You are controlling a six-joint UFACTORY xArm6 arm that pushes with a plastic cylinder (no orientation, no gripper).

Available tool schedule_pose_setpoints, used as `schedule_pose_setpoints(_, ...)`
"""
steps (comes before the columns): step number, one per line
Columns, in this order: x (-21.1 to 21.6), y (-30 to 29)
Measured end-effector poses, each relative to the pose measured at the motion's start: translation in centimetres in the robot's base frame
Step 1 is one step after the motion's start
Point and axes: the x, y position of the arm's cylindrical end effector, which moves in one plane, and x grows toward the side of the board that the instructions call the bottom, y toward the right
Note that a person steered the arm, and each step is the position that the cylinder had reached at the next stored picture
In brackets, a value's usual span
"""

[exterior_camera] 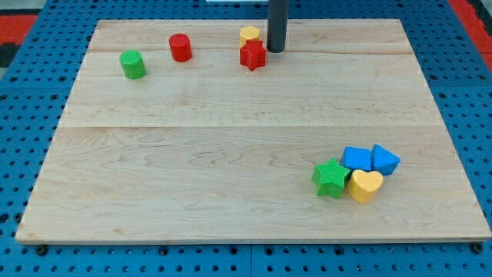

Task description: Form a group of red blocks green circle and hexagon

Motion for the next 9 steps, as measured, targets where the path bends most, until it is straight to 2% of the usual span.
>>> schedule_pose_setpoints(1, 1.2, -1.1)
schedule_pose_setpoints(2, 6.3, 1.1)
schedule_pose_setpoints(3, 8.9, -11.9)
schedule_pose_setpoints(4, 6.1, -21.5)
schedule_pose_setpoints(5, 0.6, -18.8)
schedule_pose_setpoints(6, 0.1, -13.0)
schedule_pose_setpoints(7, 4.5, -14.9)
schedule_pose_setpoints(8, 9.8, -24.8)
schedule_pose_setpoints(9, 4.6, -28.6)
